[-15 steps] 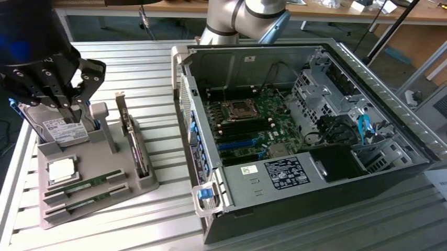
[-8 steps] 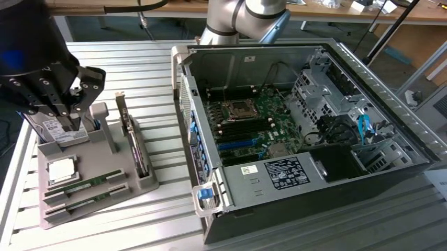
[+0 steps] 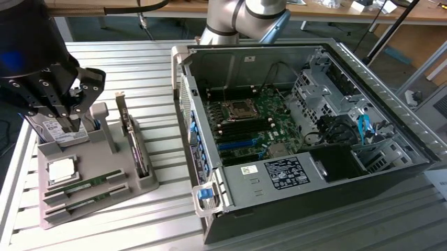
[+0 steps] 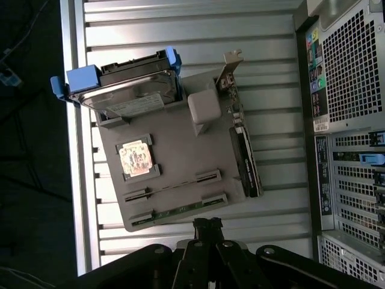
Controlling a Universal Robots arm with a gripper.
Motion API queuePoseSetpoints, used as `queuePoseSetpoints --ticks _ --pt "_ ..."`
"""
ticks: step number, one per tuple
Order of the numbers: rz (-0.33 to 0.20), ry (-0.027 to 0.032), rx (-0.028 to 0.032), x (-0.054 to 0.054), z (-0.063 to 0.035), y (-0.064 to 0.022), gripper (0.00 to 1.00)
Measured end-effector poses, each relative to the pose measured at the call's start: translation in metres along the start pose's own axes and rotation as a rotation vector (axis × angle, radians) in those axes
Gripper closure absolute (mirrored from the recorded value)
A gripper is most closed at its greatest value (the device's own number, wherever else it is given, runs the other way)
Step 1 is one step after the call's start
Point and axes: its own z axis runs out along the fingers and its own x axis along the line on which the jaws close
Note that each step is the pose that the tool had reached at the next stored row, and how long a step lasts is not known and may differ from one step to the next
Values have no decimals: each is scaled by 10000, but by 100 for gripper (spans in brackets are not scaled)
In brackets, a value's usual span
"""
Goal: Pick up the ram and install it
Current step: 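Pick up the ram and move it above insertion slot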
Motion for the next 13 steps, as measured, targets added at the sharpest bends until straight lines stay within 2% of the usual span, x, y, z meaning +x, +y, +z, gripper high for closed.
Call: queuePoseSetpoints --ticks 6,12,13 --pt "-45 1 -2 0 0 0 89" --pt "-1514 62 -42 0 1 0 89" --pt "-1917 78 -54 0 2 0 89"
